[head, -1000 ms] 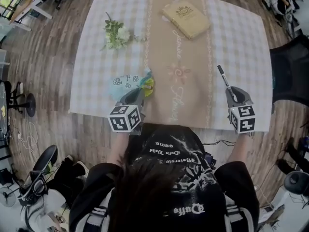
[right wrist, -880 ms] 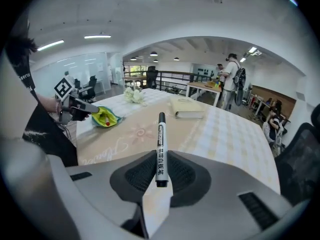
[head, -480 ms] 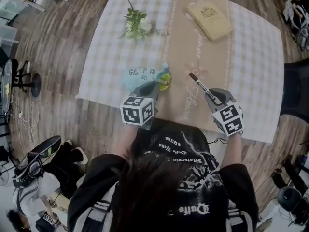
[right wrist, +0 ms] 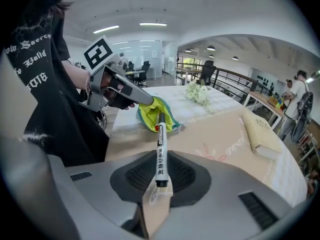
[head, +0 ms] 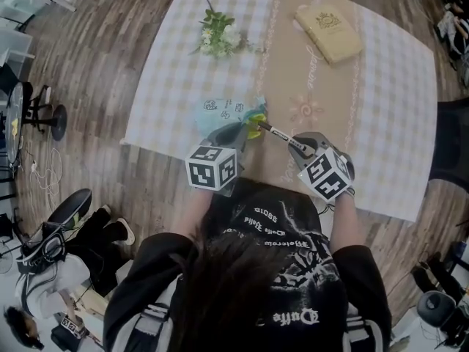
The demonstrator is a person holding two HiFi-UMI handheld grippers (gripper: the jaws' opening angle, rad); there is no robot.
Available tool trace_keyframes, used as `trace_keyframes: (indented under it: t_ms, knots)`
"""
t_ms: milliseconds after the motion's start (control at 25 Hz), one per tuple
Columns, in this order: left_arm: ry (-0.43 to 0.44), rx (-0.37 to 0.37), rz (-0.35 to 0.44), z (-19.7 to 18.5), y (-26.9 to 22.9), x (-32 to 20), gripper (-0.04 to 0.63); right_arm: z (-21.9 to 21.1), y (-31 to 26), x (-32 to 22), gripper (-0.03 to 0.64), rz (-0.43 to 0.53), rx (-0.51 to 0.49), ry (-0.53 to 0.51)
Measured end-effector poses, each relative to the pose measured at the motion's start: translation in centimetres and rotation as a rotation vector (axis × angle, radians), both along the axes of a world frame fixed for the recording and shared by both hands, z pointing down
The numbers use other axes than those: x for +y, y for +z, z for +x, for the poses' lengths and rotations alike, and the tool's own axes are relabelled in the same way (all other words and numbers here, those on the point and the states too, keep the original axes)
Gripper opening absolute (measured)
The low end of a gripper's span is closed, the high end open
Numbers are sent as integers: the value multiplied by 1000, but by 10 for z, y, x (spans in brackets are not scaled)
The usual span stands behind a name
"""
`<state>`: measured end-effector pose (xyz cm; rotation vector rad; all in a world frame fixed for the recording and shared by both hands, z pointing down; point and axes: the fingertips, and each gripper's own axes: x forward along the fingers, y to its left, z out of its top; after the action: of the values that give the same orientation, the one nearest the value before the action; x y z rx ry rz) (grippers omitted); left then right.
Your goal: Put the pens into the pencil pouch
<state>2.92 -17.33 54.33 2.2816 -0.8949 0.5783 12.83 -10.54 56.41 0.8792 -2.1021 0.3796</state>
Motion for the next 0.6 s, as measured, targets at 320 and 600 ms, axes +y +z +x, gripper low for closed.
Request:
trace_keyframes:
  t_ms: [320, 600]
  knots:
    - [12, 12, 14, -8, -3, 5, 40, -49, 11, -11, 77, -1, -7, -92]
    - [15, 25, 25, -17, -8, 9, 40, -78, 11, -23, 77, 38, -10, -116]
